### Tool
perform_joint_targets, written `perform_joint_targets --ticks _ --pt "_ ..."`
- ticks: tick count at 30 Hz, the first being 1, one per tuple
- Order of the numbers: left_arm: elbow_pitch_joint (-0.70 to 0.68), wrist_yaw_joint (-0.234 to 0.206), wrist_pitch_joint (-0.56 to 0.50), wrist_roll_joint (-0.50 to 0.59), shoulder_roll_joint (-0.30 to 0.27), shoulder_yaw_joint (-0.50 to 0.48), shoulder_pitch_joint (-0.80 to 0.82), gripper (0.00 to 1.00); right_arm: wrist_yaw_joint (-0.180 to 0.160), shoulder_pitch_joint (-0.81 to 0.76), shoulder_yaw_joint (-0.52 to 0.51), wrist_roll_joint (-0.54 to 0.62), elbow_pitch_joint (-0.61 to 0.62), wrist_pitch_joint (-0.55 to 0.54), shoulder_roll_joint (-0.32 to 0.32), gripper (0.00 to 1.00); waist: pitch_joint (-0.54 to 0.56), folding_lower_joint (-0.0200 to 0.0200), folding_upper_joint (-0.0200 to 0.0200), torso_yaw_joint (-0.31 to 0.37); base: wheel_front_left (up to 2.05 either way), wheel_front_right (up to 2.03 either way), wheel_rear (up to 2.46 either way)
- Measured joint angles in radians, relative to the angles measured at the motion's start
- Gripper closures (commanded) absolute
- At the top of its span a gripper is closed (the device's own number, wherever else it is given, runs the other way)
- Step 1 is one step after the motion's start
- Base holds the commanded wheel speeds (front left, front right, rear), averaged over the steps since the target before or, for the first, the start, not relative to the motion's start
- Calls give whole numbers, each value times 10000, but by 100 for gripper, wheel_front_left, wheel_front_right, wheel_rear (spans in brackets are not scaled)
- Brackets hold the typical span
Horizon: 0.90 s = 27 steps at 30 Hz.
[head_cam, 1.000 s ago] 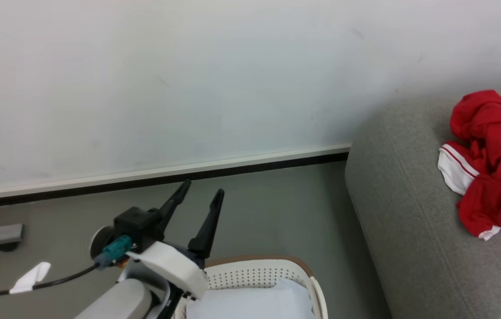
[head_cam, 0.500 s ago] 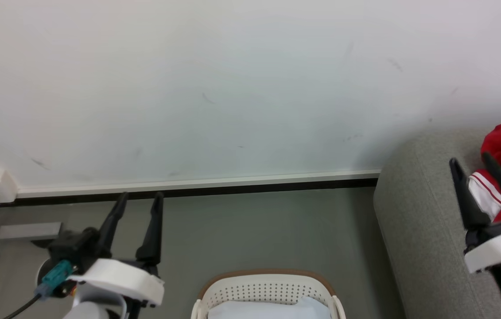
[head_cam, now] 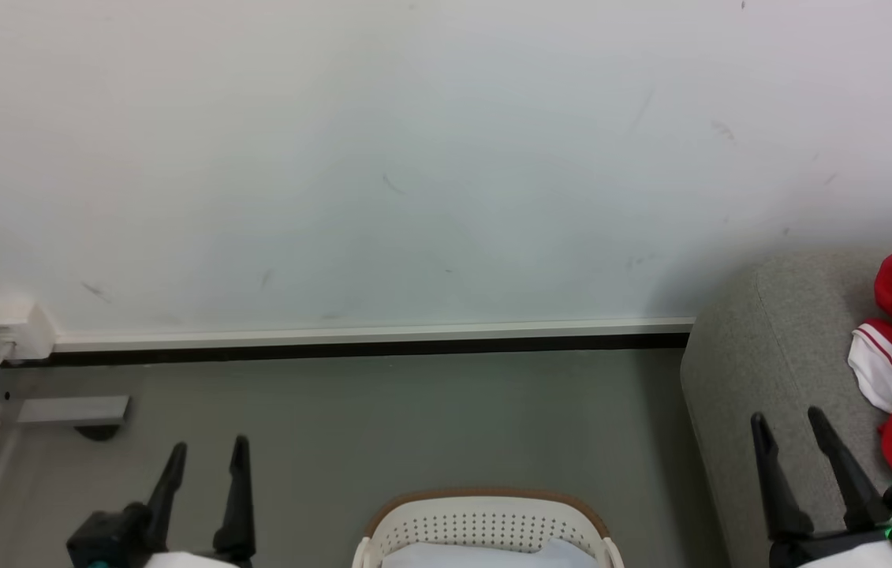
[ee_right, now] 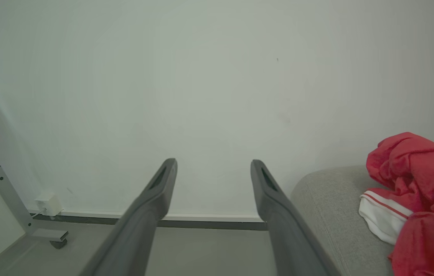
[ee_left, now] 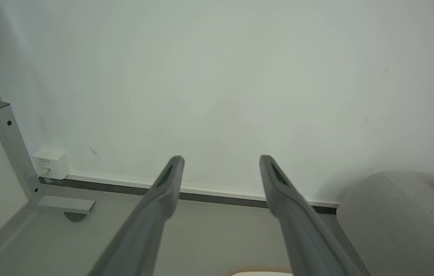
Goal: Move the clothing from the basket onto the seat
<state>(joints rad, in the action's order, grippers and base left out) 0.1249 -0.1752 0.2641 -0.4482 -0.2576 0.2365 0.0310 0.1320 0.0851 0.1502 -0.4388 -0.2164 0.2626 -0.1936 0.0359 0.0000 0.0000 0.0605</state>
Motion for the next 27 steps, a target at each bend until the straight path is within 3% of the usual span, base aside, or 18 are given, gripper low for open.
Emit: perform_joint_targets --ticks 13,27 --pt "736 986 0 1308 1172 -1444 -407 0 0 -576 155 692 215 0 389 0 -3 0 0 177 0 0 0" --pt "1045 1707 0 2052 1764 -2217 -423 0 0 -452 138 732 142 0 430 0 17 0 0 270 0 0 0"
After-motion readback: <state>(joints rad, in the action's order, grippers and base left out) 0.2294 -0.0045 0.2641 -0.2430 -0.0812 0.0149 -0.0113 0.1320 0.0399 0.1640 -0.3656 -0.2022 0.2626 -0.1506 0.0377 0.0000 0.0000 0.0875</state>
